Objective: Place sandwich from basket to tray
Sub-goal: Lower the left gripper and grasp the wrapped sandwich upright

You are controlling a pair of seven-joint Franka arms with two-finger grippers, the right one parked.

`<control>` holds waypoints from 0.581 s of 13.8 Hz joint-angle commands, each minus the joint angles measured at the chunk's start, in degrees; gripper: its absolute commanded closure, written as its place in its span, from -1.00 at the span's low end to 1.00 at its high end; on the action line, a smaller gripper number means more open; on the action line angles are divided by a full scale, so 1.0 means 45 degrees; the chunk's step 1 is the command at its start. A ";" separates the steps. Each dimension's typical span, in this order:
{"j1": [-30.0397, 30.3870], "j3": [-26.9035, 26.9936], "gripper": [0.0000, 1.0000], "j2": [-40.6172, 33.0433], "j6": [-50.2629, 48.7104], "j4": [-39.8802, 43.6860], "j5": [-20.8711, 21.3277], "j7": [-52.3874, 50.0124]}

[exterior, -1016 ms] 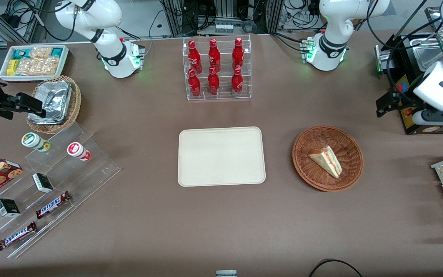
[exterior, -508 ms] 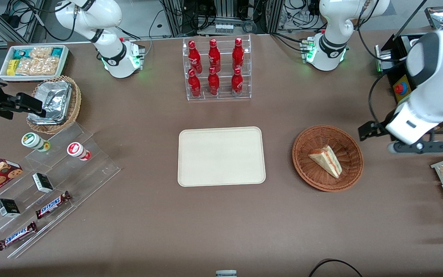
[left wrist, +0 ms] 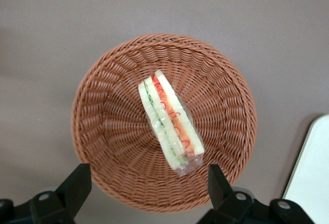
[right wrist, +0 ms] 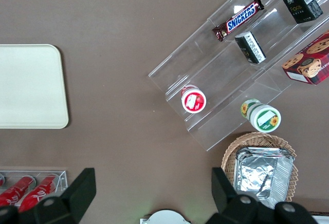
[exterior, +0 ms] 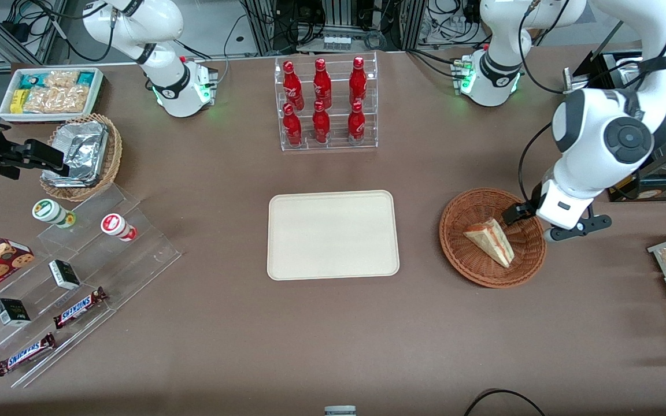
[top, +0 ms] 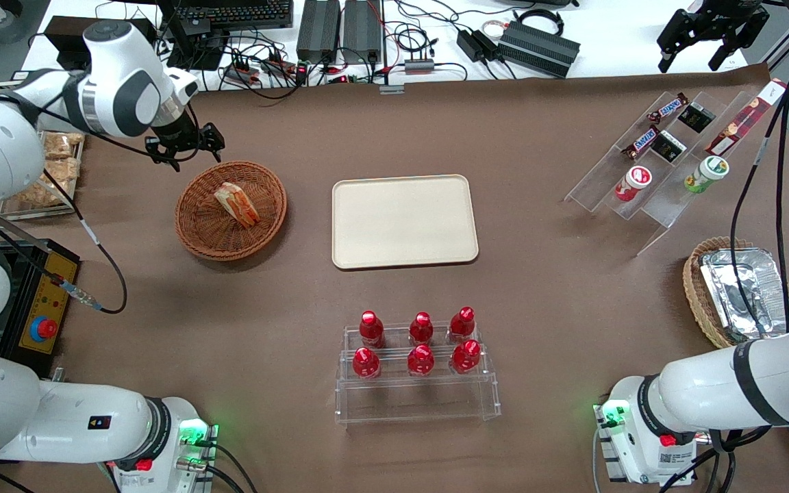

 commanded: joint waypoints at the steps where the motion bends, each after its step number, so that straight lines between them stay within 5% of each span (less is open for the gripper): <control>1: -0.0241 -0.0004 -1.00 -0.0024 0.1522 -0.0957 0.0149 -0.1665; 8: -0.0807 -0.0004 -1.00 0.1694 0.2993 -0.1039 0.0149 -0.3564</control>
